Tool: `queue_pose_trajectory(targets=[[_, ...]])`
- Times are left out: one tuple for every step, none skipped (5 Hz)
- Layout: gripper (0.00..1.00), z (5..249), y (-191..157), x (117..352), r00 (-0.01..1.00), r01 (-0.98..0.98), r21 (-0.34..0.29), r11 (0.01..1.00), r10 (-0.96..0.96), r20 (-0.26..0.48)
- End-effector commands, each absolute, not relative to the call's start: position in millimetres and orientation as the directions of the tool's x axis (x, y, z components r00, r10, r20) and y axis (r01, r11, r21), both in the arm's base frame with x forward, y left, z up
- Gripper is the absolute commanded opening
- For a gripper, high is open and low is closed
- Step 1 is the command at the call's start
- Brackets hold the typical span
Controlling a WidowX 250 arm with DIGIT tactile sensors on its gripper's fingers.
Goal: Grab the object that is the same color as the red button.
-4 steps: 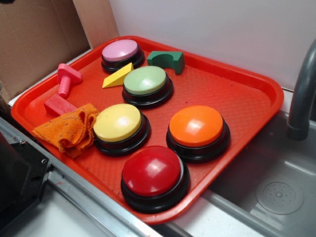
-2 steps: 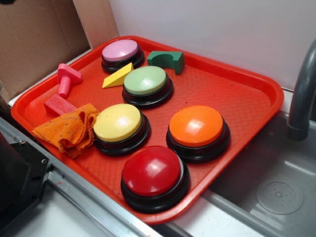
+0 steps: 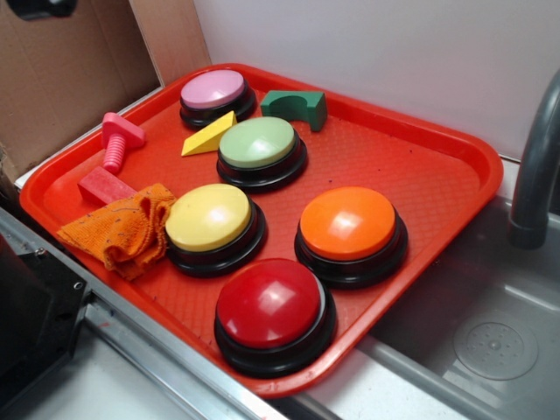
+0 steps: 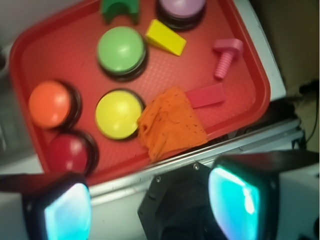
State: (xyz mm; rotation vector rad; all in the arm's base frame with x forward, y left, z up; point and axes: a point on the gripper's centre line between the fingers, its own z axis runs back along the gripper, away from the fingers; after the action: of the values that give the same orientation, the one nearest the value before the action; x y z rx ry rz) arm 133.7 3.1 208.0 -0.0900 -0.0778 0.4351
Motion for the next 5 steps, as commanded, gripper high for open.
queue_pose_trajectory(targets=[[1.00,176,41,144,0.613,-0.777,-0.190,0.600,0.790,-0.015],[1.00,148,60,144,0.399,-0.890,-0.235,0.392,0.917,0.017],[1.00,121,75,138,0.249,-0.946,-0.209,0.249,0.968,0.028],[1.00,94,87,141,0.158,-0.972,-0.163,0.169,0.985,0.075],[1.00,76,98,150,0.102,-0.988,-0.097,0.120,0.981,0.166]])
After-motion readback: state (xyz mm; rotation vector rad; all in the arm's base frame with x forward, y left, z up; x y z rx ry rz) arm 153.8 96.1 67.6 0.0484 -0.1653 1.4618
